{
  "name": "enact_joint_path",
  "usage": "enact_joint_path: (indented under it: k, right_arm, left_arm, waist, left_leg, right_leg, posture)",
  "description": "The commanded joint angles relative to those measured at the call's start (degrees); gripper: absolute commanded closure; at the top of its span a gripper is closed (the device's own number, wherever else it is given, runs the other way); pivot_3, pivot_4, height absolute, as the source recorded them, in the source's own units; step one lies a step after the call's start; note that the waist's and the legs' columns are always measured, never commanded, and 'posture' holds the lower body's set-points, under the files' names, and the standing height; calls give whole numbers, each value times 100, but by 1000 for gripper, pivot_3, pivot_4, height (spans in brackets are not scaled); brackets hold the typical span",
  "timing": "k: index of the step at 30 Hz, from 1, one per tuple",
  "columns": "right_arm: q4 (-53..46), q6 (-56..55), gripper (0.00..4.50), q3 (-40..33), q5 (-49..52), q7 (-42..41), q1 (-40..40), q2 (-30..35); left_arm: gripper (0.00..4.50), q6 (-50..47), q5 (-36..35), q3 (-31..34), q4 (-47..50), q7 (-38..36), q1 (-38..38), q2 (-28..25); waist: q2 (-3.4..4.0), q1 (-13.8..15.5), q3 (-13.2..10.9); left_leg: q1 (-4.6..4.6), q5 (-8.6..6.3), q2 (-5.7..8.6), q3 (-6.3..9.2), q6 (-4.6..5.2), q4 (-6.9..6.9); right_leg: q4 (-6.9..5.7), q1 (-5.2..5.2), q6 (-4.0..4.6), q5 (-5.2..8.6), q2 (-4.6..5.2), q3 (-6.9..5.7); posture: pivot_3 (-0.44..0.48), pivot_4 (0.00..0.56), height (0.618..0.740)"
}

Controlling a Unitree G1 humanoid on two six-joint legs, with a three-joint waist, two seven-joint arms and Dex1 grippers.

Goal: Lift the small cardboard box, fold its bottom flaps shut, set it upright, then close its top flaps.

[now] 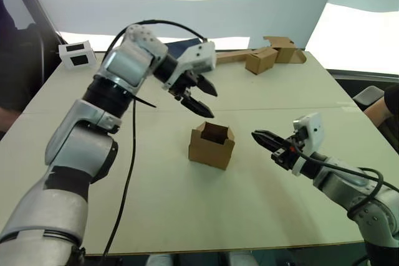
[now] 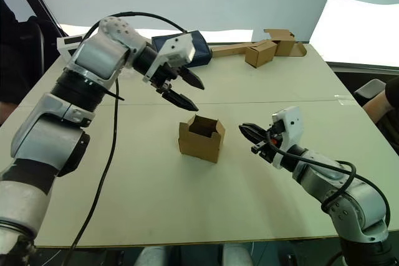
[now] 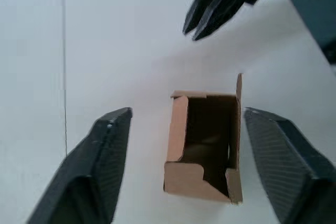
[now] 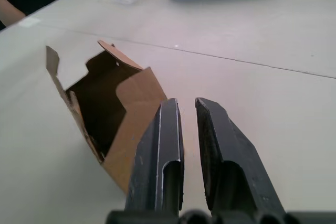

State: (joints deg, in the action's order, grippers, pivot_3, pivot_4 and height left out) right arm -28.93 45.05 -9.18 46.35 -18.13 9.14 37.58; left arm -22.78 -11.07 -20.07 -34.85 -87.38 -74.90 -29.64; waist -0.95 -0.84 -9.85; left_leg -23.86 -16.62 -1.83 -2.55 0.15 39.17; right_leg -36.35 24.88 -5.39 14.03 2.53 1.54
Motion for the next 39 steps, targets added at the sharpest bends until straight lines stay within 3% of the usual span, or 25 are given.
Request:
enact_joint_path:
  k: [1, 4, 6, 13, 19, 39]
  right_arm:
    - [290, 10, 4016, 417, -650, -5, 278, 135]
    - [574, 15, 4016, 677, -1016, -53, 418, 93]
    - [689, 50, 4016, 887, -1203, -72, 501, 3]
    - [849, 163, 4016, 1300, -1635, -293, 562, -105]
    - [828, 268, 4016, 1467, -1734, -531, 653, -271]
    - [1238, 544, 4016, 1615, -1863, -1145, 932, -699]
  left_arm:
    - [2751, 551, -138, 640, -291, 354, 530, -88]
    - [3951, 954, -86, 891, -382, 818, 1105, 21]
    - [4453, 1172, -86, 1044, -306, 1163, 1608, 119]
    - [4453, 1104, 325, 922, 485, 2184, 2799, 414]
    - [4453, 385, 590, 678, 1365, 2606, 3295, 473]
    - [4453, -919, 70, 556, 2998, 1681, 3945, -332]
  waist:
    - [0, 8, 0]
    - [-2, 31, -1]
    - [-1, 32, 0]
    - [-2, 33, 0]
    - [-2, 24, 1]
    - [-2, 6, 1]
  left_leg:
    - [3, 0, 0, -1, 0, 0]
    - [1, 1, 1, -7, -1, 2]
    - [-1, 1, 2, -11, -1, 2]
    - [-3, 1, 4, -12, -2, 6]
    - [14, 3, 5, -13, -5, 10]
    - [52, 11, 4, -11, -18, 10]
  right_leg:
    - [-4, 1, 0, 0, 0, 0]
    - [-16, 4, -1, -1, 0, -3]
    - [-16, 3, -1, -1, 5, -6]
    - [-17, 2, -11, -8, 10, -6]
    - [-40, -3, -11, -9, 9, -4]
    - [-73, -18, -6, -7, 5, 5]
  posture:
    - [0, 150, 740]
    - [0, 150, 740]
    - [0, 150, 740]
    - [0, 150, 740]
    - [0, 150, 740]
    - [0, 150, 740]
